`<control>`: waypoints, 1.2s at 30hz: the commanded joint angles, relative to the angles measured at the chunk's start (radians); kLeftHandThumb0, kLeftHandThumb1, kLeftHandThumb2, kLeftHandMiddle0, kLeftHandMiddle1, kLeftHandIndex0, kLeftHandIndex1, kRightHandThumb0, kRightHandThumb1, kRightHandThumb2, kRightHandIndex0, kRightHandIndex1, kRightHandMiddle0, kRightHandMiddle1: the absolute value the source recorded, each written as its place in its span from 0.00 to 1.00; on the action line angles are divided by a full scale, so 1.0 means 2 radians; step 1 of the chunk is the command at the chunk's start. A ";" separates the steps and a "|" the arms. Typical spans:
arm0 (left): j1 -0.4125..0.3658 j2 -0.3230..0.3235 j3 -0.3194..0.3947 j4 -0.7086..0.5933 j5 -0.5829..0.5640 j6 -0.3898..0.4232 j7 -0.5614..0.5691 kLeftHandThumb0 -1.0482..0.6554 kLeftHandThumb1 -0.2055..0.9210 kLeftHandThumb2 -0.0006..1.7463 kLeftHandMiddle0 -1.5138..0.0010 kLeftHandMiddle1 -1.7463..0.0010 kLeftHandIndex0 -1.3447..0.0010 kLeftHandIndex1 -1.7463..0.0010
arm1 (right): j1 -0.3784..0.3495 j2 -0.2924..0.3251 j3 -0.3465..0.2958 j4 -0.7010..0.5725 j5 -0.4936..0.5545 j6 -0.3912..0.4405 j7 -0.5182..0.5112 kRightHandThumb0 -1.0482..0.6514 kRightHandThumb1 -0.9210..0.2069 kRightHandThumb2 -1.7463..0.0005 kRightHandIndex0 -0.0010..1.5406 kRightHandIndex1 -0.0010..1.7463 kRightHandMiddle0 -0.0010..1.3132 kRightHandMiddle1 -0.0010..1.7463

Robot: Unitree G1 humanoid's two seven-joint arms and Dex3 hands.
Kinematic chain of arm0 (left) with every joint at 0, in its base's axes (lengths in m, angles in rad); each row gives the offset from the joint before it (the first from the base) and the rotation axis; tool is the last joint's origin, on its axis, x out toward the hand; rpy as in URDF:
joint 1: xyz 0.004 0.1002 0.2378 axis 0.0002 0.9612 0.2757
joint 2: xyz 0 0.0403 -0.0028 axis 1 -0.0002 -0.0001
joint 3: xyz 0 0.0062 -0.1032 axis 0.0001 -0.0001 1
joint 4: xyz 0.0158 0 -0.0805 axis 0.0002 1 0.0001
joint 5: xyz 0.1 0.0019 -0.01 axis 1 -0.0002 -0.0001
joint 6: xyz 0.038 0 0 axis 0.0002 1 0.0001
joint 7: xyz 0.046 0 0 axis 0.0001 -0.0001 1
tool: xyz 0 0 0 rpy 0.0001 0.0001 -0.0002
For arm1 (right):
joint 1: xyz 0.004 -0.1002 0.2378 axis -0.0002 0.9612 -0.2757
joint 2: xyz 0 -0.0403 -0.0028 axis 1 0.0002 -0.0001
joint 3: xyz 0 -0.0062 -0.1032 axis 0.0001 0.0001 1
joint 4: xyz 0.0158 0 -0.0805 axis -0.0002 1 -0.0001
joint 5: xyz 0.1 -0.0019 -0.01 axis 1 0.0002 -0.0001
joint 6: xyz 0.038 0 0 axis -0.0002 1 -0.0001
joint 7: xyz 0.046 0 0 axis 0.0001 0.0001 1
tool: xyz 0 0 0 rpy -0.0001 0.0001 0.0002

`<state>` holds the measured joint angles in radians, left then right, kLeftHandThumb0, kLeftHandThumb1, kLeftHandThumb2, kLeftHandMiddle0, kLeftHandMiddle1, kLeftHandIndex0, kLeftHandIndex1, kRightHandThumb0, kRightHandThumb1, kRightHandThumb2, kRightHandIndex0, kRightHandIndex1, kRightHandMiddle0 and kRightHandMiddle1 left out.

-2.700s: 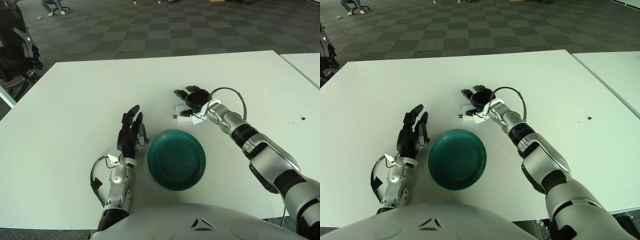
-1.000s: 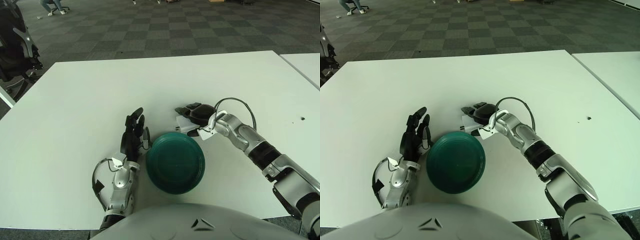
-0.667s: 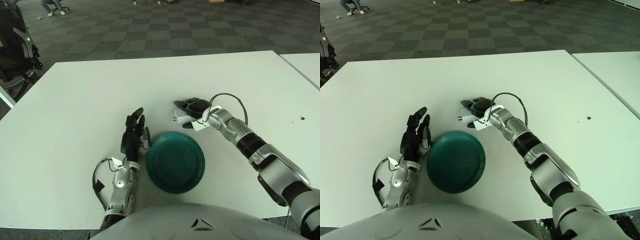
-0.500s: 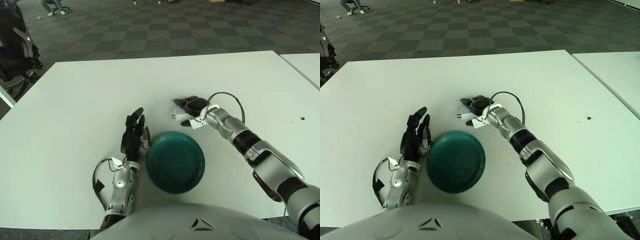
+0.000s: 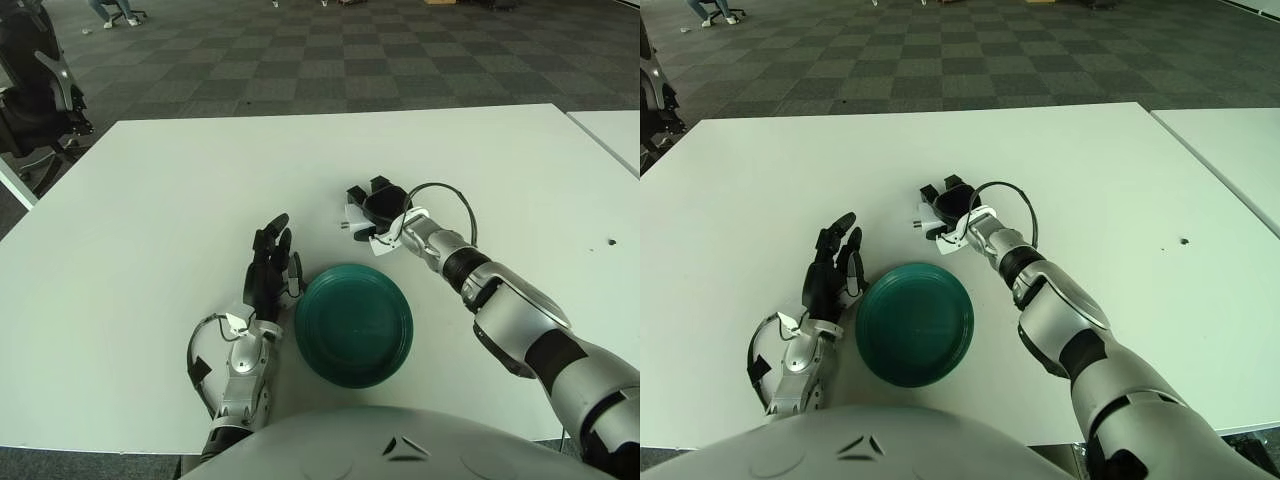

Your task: Put the charger into the plate.

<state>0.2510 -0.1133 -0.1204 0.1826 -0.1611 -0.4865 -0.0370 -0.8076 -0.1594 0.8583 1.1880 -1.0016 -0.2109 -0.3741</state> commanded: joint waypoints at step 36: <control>0.034 -0.030 0.022 0.042 -0.045 -0.002 -0.017 0.16 1.00 0.50 0.79 0.99 1.00 0.54 | -0.030 -0.162 -0.101 -0.209 0.048 -0.130 -0.099 0.35 0.46 0.31 0.74 1.00 0.42 1.00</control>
<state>0.2709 -0.1130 -0.0926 0.1679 -0.2111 -0.4954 -0.0595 -0.8695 -0.3848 0.7436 1.0074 -0.9507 -0.4350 -0.5663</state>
